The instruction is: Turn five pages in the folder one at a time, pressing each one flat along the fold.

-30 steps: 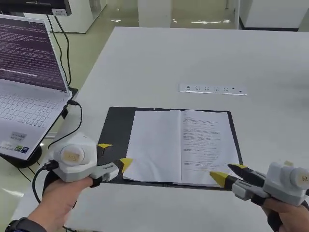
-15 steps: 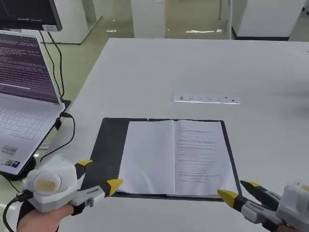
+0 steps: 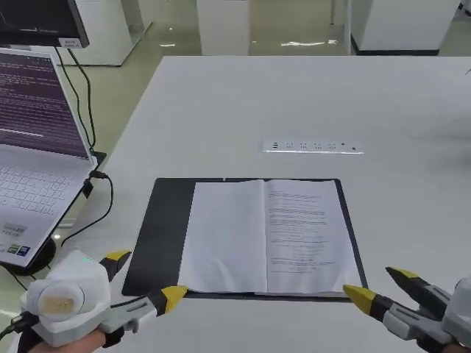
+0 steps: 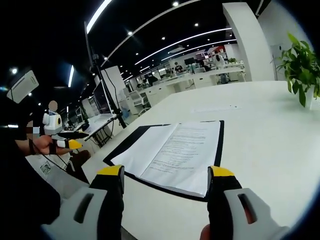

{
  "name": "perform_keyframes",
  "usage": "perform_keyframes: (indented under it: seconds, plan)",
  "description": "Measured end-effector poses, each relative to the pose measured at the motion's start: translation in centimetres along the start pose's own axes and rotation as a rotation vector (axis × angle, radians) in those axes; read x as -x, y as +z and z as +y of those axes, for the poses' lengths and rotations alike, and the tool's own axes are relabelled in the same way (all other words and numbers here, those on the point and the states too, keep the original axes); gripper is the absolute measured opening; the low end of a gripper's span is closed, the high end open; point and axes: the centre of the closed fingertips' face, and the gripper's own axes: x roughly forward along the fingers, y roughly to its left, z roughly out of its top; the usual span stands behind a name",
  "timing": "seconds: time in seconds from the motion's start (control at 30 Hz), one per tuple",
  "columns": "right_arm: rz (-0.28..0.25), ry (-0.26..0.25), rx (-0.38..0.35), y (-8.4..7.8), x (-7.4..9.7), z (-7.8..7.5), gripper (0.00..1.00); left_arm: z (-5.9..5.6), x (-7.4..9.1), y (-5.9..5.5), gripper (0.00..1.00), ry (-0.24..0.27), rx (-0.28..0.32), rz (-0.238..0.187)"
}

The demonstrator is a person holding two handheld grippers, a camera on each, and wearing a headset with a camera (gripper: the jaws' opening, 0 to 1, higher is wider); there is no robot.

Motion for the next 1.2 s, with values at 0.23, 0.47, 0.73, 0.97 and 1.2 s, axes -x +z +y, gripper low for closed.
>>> perform_keyframes:
  seconds: [0.23, 0.47, 0.73, 0.97, 1.2]
  plan:
    - [0.020, 0.006, -0.009, -1.0, 0.5, 0.8, 0.68, 0.7, 0.3, 0.3, 0.71, 0.025, 0.014, -0.007]
    - [0.034, 0.013, 0.012, -1.3, 0.7, 1.2, 0.69, 0.4, -0.3, 0.5, 0.72, 0.015, -0.003, 0.005]
    - [0.042, 0.016, 0.026, -1.5, 0.8, 1.4, 0.69, -1.2, -1.8, 1.4, 0.71, -0.026, -0.025, 0.000]
    - [0.036, 0.007, 0.011, -1.7, 1.2, 1.4, 0.68, -2.5, -3.0, 2.1, 0.71, -0.064, -0.039, 0.001]
    - [0.042, 0.007, 0.009, -2.0, 1.5, 1.4, 0.69, -4.0, -4.3, 2.8, 0.70, -0.101, -0.051, -0.003]
